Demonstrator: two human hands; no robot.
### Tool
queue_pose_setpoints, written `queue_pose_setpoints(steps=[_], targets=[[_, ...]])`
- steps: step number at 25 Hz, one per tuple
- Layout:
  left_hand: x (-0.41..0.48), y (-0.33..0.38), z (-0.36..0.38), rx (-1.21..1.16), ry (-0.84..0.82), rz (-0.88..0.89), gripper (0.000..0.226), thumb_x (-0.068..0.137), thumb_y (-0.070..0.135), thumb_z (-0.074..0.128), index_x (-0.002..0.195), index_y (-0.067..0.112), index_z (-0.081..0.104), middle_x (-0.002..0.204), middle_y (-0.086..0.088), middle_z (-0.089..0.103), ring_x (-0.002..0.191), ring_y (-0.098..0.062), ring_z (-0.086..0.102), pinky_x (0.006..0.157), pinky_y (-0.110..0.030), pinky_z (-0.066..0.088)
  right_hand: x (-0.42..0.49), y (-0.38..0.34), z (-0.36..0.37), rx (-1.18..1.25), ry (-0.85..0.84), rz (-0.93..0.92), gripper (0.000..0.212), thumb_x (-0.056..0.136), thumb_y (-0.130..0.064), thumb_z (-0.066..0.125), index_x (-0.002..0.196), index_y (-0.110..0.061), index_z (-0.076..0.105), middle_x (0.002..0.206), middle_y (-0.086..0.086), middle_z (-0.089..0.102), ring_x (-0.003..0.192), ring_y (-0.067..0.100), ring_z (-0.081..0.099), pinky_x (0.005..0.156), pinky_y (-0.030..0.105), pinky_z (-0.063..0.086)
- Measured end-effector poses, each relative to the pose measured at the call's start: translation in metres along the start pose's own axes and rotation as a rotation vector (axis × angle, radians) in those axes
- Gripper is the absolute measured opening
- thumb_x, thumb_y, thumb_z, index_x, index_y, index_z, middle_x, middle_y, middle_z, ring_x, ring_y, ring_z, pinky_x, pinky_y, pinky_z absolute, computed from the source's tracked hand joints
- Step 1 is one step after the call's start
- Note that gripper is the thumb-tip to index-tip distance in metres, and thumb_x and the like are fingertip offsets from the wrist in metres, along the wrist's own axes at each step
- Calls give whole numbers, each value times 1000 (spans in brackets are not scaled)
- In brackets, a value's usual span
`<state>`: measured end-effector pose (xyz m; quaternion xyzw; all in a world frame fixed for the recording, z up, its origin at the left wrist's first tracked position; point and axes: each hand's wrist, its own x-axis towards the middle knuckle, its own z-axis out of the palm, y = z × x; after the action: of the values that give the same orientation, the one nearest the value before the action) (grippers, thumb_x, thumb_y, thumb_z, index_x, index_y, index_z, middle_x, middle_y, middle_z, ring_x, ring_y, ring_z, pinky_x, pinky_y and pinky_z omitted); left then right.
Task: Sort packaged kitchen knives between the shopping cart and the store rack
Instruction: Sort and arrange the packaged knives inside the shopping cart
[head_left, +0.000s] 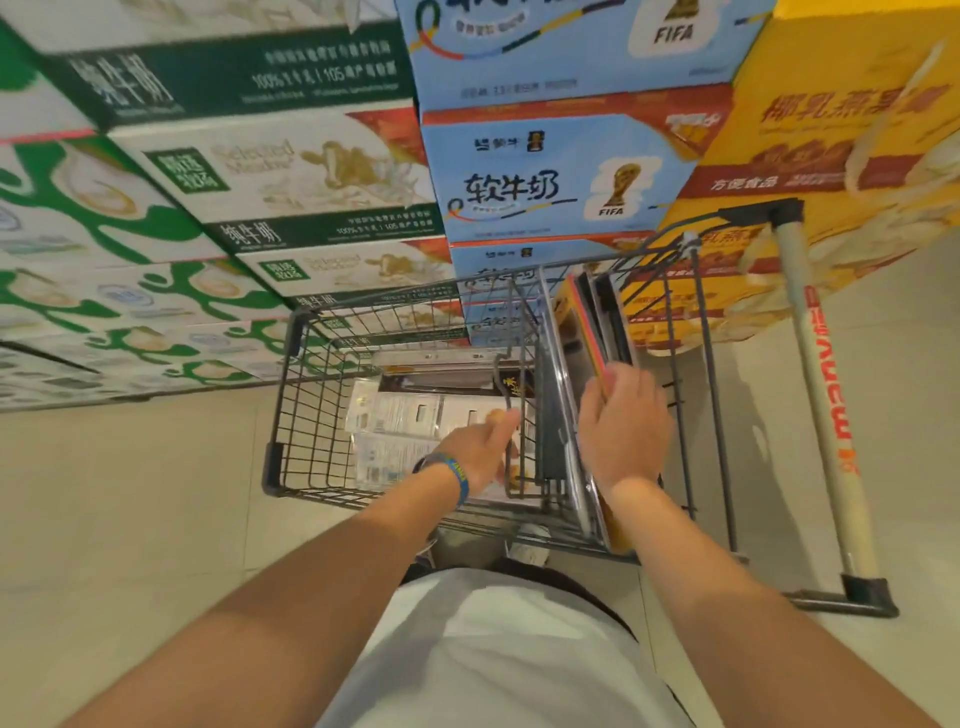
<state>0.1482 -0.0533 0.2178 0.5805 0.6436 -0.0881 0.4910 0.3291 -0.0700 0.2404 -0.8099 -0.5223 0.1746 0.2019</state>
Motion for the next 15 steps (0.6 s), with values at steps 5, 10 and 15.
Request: queue_pose_setpoints(steps=[5,10,15], targets=[[-15,-98,-25,-181,59,-174,75,98,67,13,79,26,72,70,3,74,81,-14,65,78,-34,41,-62,-72,9,369,-187,-342,34,104,-37,43,75,-25,53,65,-12,51,56,2,50,49,18,38],[-4,-177,-70,-159,49,-199,54,103,53,31,91,19,71,74,3,72,69,-16,63,84,-39,55,-97,-132,75,242,-480,-389,28,103,-41,45,80,-29,56,69,-13,55,60,3,52,51,21,37],[49,-235,-83,-47,21,-163,44,104,41,38,120,9,65,114,-10,69,101,-26,63,91,-35,51,-84,-97,181,-28,-704,90,21,103,-37,46,99,-26,63,91,-5,64,79,14,60,70,33,47]])
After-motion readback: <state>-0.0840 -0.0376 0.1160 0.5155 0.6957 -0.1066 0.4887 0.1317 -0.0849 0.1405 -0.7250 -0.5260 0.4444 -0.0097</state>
